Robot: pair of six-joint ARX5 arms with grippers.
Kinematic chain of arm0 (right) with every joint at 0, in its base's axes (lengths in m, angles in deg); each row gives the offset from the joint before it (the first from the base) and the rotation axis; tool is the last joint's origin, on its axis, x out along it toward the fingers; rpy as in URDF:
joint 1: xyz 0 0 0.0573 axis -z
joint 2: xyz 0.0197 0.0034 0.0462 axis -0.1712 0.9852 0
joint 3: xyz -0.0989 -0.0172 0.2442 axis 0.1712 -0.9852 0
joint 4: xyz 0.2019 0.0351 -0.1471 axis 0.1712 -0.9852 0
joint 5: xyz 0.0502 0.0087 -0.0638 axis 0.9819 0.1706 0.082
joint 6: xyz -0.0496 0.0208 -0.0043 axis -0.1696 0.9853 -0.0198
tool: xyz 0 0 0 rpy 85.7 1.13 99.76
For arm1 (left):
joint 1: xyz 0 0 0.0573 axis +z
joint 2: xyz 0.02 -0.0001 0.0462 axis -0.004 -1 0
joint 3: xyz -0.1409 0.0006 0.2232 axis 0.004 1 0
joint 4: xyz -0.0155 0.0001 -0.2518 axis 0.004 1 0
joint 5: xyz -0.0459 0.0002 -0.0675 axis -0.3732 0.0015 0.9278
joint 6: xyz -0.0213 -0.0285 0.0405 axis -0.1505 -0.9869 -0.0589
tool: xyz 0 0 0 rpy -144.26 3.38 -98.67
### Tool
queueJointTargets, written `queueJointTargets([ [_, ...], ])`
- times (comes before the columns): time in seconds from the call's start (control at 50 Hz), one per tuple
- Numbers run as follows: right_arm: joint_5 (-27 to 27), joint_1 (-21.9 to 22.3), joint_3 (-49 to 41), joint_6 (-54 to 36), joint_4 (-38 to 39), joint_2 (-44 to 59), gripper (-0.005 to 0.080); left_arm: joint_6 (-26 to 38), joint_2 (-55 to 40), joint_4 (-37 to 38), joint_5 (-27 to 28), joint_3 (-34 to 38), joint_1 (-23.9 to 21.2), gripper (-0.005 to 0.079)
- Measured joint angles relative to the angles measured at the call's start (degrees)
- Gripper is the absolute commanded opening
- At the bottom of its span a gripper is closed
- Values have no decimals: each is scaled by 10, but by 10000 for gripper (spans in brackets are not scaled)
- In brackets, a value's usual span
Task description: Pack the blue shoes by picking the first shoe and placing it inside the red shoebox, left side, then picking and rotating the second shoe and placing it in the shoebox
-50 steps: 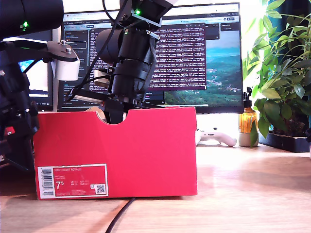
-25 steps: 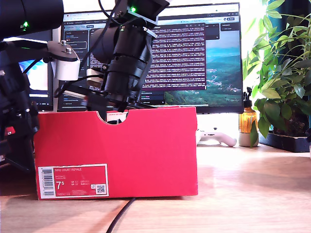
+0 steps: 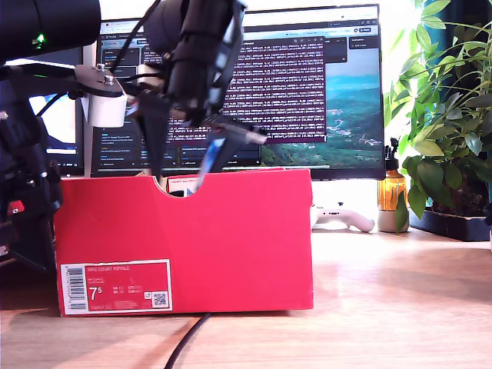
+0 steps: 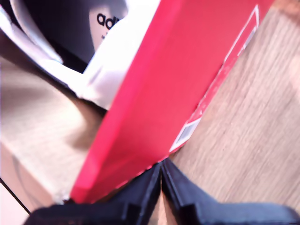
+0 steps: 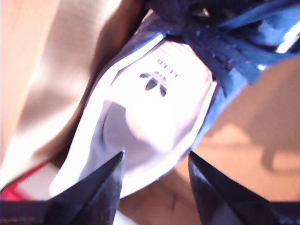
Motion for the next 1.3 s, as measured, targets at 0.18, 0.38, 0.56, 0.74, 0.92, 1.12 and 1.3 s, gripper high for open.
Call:
queueJointTargets([
  [0.18,-18,16,0,-2,-7,-2,395,0,0,0,1,0,0,-17],
  [0.38,-44,41,0,1,-7,-15,396,0,0,-1,3,0,0,-17],
  [0.56,-146,70,0,79,-7,-56,399,0,0,-2,7,0,0,-17],
  [0.74,-224,107,0,195,-10,-112,398,0,0,-3,11,0,0,-17],
  [0.92,-253,159,0,269,-14,-148,399,0,0,-3,12,0,0,-17],
  [1.12,-268,214,-5,328,-16,-165,421,0,0,-3,12,0,0,-17],
  [1.3,-270,254,-96,412,-16,-225,488,0,0,-3,12,0,0,-17],
])
